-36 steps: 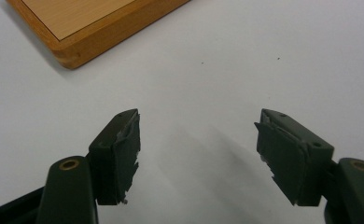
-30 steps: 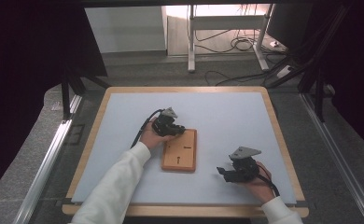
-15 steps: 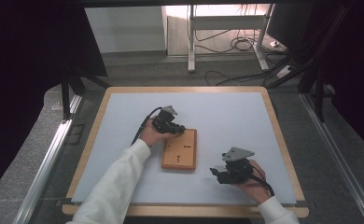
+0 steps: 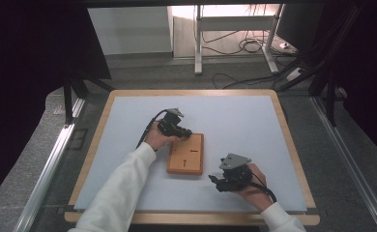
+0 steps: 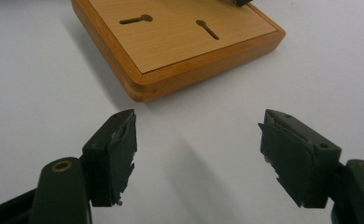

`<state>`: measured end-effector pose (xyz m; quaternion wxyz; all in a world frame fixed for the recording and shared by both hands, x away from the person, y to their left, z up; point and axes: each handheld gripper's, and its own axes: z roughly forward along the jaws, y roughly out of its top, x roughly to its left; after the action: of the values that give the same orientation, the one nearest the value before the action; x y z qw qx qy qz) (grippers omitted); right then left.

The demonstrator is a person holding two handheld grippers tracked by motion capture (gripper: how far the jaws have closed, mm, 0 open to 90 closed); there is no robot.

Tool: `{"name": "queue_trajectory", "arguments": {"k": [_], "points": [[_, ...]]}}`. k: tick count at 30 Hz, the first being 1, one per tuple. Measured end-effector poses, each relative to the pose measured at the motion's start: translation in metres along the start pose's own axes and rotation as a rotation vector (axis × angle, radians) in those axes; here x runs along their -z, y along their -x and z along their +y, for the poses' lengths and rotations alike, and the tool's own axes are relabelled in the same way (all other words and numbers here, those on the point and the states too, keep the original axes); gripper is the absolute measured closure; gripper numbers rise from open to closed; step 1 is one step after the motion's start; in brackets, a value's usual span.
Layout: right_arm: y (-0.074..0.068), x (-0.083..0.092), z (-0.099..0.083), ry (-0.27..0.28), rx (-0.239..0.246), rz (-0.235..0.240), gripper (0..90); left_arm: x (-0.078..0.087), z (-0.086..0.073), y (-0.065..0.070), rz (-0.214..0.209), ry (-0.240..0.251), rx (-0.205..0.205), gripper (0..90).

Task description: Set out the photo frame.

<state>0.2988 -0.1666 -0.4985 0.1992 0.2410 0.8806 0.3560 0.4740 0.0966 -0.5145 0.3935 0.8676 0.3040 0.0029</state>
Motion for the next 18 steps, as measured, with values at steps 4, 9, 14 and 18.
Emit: {"name": "queue_trajectory", "arguments": {"k": [4,9,14,18], "points": [[-0.007,-0.005,0.008,-0.002,0.040,-0.013,26.9,0.000,0.002,-0.002,-0.010,-0.009,0.006,84.2],[-0.016,-0.011,0.017,-0.006,0.085,-0.022,26.6,0.000,0.003,-0.004,-0.020,-0.017,0.009,84.2],[-0.027,-0.029,0.027,-0.034,0.144,-0.045,24.4,0.000,0.003,-0.005,-0.026,-0.020,0.013,84.2],[-0.033,-0.035,0.032,-0.037,0.166,-0.050,24.2,0.000,0.003,-0.005,-0.030,-0.020,0.013,84.2]]}}
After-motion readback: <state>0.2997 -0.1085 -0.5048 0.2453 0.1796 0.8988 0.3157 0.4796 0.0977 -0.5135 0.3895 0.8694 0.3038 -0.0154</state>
